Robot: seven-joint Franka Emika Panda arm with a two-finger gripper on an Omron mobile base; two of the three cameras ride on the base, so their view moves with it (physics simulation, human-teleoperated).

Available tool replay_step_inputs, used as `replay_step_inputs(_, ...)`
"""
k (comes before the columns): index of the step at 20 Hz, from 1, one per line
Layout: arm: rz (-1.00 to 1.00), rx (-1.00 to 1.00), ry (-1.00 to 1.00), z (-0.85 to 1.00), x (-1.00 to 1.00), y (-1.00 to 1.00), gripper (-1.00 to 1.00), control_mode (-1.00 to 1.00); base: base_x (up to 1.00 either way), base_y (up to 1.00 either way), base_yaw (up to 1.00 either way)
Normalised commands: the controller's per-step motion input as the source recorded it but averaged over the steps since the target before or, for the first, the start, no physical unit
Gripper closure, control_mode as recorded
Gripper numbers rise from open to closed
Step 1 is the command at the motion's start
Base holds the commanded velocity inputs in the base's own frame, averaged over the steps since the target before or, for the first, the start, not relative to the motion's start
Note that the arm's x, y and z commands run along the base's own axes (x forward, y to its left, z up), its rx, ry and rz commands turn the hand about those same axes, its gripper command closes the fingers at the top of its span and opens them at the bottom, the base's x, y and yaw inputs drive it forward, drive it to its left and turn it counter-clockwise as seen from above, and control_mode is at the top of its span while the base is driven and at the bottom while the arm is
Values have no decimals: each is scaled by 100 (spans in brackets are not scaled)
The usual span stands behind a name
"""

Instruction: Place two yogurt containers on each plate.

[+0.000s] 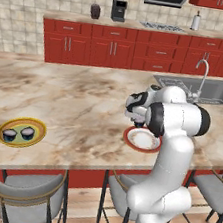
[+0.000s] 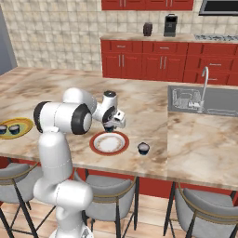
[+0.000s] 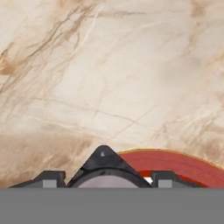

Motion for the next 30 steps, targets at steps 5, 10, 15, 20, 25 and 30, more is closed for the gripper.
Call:
replay_step_inputs(5, -1, 0, 0, 0, -52, -2, 100, -100, 0, 0, 0)
replay_step_inputs(10, 0, 0, 0, -1, -15, 0, 100, -100, 0, 0, 0)
replay_step_inputs(15, 0, 1, -1, -16, 0, -4, 100, -100, 0, 0, 0)
replay_step_inputs(20, 0, 1, 0, -13, 3, -2, 100, -100, 0, 0, 0)
replay_step_inputs(25, 0, 0, 0, -6, 1, 0, 100, -100, 0, 0, 0)
replay_step_inputs(30, 0, 0, 0, -5, 4, 0, -100, -100, 0, 0, 0)
